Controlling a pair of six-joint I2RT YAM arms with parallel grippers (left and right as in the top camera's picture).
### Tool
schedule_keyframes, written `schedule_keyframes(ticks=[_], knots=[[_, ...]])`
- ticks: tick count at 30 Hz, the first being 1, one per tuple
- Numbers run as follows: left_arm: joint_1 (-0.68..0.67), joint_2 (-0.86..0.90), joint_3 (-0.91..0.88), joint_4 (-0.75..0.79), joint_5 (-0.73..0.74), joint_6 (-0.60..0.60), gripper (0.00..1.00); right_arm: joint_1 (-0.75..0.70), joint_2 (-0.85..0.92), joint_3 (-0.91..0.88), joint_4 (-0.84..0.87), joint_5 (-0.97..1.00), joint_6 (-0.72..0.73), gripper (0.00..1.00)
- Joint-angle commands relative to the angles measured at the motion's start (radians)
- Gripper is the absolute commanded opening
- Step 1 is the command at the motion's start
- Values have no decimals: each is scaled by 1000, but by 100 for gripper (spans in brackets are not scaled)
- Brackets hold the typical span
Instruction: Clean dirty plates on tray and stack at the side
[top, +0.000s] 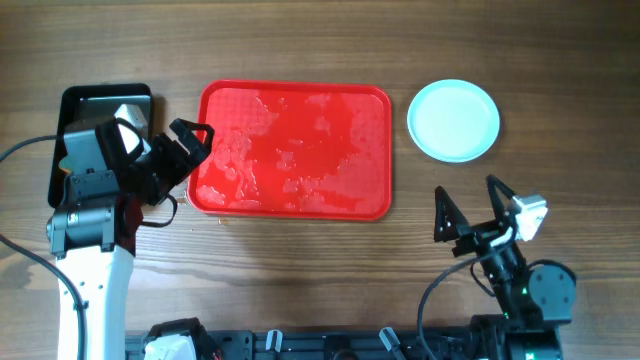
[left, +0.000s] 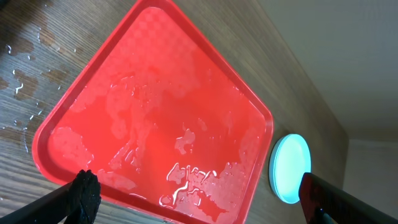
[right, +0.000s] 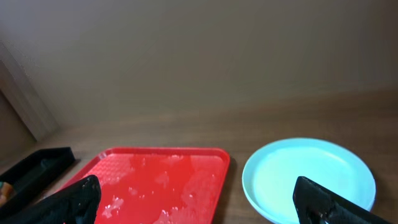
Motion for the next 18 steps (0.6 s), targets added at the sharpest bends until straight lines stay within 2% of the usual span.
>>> schedule_keyframes(ticks=[1,7,14,18], knots=[[-5,3,0,2,16,-5,100,-9,-73,-55,32,-15,-2,100],[-5,3,0,2,16,-5,100,-9,-72,-74,62,40,-6,100],[-5,3,0,2,16,-5,100,-9,-72,-74,97,50,-136,100],[-5,3,0,2,16,-5,100,-9,-72,-92,134,94,-131,99]])
